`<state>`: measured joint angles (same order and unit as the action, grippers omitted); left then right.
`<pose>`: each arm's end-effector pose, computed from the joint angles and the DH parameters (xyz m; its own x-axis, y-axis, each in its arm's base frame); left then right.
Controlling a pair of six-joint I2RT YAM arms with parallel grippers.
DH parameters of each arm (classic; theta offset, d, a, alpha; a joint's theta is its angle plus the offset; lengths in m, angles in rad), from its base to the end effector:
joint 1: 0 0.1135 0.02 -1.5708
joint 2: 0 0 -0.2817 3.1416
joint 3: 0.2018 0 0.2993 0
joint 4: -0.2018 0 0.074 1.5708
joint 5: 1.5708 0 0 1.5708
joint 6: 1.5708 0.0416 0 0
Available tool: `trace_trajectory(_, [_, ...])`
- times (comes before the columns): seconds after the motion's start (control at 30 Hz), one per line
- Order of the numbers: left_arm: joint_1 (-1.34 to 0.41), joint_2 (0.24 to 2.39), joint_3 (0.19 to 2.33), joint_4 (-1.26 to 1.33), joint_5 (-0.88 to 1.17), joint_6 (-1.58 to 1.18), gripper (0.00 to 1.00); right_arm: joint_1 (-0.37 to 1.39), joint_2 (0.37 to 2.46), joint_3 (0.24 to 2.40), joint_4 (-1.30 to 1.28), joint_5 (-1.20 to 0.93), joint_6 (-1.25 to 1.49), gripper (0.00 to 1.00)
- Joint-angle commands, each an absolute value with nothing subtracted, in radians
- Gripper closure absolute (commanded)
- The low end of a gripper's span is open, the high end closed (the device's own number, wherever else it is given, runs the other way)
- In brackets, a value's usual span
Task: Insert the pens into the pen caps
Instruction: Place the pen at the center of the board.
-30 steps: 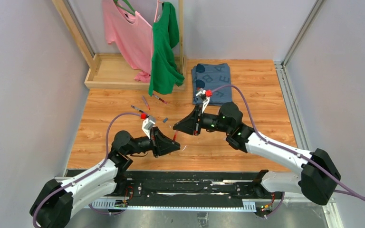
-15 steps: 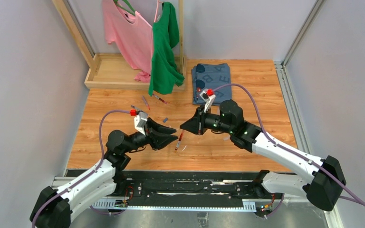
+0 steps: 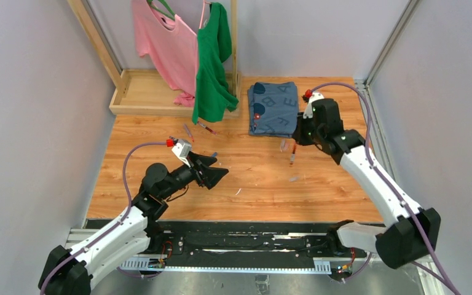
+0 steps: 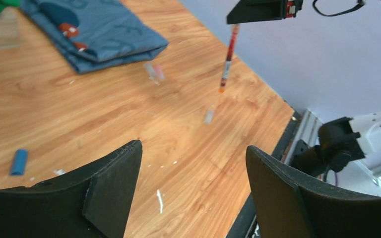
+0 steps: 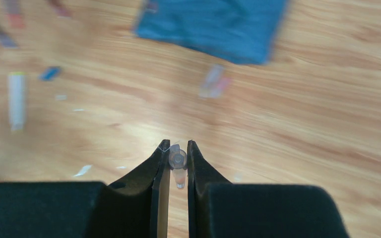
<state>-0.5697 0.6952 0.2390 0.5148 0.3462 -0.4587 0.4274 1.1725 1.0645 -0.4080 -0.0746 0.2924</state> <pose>0.1661 -0.1232 0.2252 -0.3067 -0.2981 -0.9039 0.7325 0.5324 -0.4242 0.2801 0.1310 0.3442 -0.5661 0.0580 -0.8223 -0.3229 0.9022 0.2859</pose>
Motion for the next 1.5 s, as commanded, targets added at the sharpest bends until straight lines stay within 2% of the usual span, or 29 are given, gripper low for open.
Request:
trace_trajectory(0.0, [-0.560,0.701,0.291,0.394,0.221,-0.424,0.19,0.256,1.301,1.153,-0.692,0.104,0.120,0.99])
trace_trajectory(0.1, [-0.560,0.708,0.302,0.382,0.228,-0.430,0.18,0.179,1.412,1.223,-0.762,0.175,0.087,1.00])
trace_trajectory(0.23, [-0.558,0.724,0.307,0.383,0.242,-0.440,0.17,0.096,1.589,1.330,-0.826,0.140,0.068,0.99])
trace_trajectory(0.5, [-0.558,0.721,0.294,0.385,0.251,-0.476,0.14,0.039,1.954,1.638,-0.932,0.095,0.046,0.96])
trace_trajectory(0.73, [-0.558,0.688,0.275,0.356,0.240,-0.479,0.13,0.026,2.093,1.718,-0.919,0.015,0.048,0.79])
trace_trajectory(0.9, [-0.558,0.671,0.276,0.306,0.216,-0.467,0.12,0.014,2.086,1.707,-0.884,-0.003,0.057,0.63])
trace_trajectory(0.93, [-0.558,0.669,0.279,0.294,0.207,-0.466,0.09,0.013,2.077,1.706,-0.879,-0.002,0.058,0.61])
trace_trajectory(1.1, [-0.558,0.666,0.308,0.185,0.123,-0.450,0.06,0.011,2.001,1.675,-0.856,0.014,0.066,0.59])
trace_trajectory(1.33, [-0.552,0.753,0.405,-0.044,-0.134,-0.441,0.16,0.014,1.681,1.428,-0.690,-0.096,0.099,0.60])
trace_trajectory(1.47, [-0.546,0.879,0.474,-0.116,-0.198,-0.423,0.18,0.015,1.479,1.252,-0.557,-0.224,0.138,0.62])
